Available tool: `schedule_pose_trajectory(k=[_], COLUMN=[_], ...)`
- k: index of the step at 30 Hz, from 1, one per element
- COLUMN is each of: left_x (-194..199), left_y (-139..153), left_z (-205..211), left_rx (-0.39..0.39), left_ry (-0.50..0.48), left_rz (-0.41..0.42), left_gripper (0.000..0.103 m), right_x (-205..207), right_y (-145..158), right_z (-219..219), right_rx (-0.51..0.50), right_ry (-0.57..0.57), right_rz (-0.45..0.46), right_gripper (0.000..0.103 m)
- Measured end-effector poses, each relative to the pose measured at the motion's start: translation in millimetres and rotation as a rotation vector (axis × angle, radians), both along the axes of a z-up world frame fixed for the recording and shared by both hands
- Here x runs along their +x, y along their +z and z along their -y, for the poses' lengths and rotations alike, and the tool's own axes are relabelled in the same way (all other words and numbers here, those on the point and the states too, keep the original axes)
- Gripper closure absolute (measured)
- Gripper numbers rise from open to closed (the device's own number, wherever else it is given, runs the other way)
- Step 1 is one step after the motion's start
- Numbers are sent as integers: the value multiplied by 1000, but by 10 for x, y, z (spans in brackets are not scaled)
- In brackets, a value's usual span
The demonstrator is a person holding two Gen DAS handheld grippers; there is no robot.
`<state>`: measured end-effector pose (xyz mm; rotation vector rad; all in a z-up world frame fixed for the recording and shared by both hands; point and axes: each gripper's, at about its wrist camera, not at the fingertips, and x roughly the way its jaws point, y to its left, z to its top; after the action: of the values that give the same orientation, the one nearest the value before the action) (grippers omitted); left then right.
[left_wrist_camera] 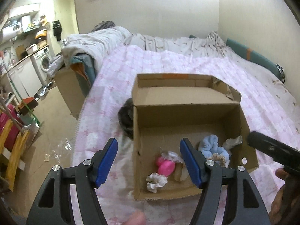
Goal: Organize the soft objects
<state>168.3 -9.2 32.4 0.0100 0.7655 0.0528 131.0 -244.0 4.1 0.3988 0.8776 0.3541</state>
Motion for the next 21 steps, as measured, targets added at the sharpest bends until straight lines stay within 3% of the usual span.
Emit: schedule_pose_trajectory(k=[1, 2, 4, 9, 12, 17, 21], left_x=[-34, -73, -144, -405, -567, -857, -989], left_y=[49, 100, 175, 331, 352, 314, 261], left_z=[-37, -77, -151, -269, -231, -173, -217], left_rx=[-1, -1, -6, -31, 21, 27, 12], left_ry=[13, 31, 65, 84, 82, 18, 34], left_rz=[8, 18, 31, 74, 104, 119, 101], left_gripper=[34, 30, 2, 1, 1, 1, 1], right_x=[-40, -94, -183, -419, -573, -815, -952], right_y=[61, 133, 259, 526, 611, 586, 529], right_z=[-7, -8, -11, -3, 27, 59, 61], right_rx=[-9, -15, -36, -80, -124, -213, -233], right_ry=[0, 0, -5, -21, -43, -69, -68], right_rz=[22, 48, 86, 146, 181, 228, 226], right_gripper=[1, 0, 0, 0, 0, 0, 0])
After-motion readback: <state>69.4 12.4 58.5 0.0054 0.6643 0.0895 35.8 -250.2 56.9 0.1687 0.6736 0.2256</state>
